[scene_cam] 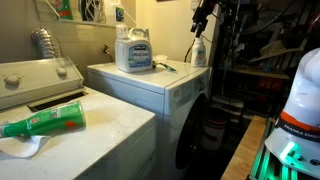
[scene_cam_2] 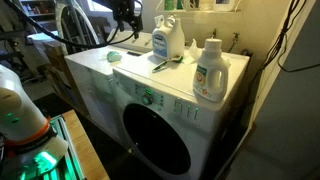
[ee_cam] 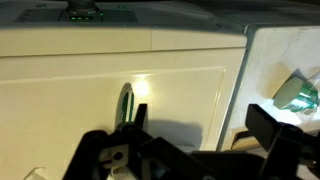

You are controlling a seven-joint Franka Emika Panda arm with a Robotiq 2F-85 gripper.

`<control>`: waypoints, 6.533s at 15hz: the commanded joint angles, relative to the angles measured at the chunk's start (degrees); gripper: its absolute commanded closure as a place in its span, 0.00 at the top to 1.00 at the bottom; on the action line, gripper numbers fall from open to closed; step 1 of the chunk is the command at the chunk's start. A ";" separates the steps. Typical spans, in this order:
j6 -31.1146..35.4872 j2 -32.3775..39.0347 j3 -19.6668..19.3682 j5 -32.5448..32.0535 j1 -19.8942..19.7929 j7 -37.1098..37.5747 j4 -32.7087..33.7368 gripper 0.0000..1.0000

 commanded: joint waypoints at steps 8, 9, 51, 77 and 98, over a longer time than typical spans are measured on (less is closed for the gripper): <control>-0.26 0.20 1.26 0.61 -1.60 -0.48 0.17 1.00; -0.26 0.20 1.26 0.61 -1.60 -0.48 0.17 1.00; 21.01 22.85 -1.06 -21.38 -19.04 29.52 21.67 1.00; 27.18 27.89 -1.48 -23.98 -17.93 32.45 23.48 0.39; 26.54 22.65 3.27 -22.62 -14.06 25.35 21.01 0.39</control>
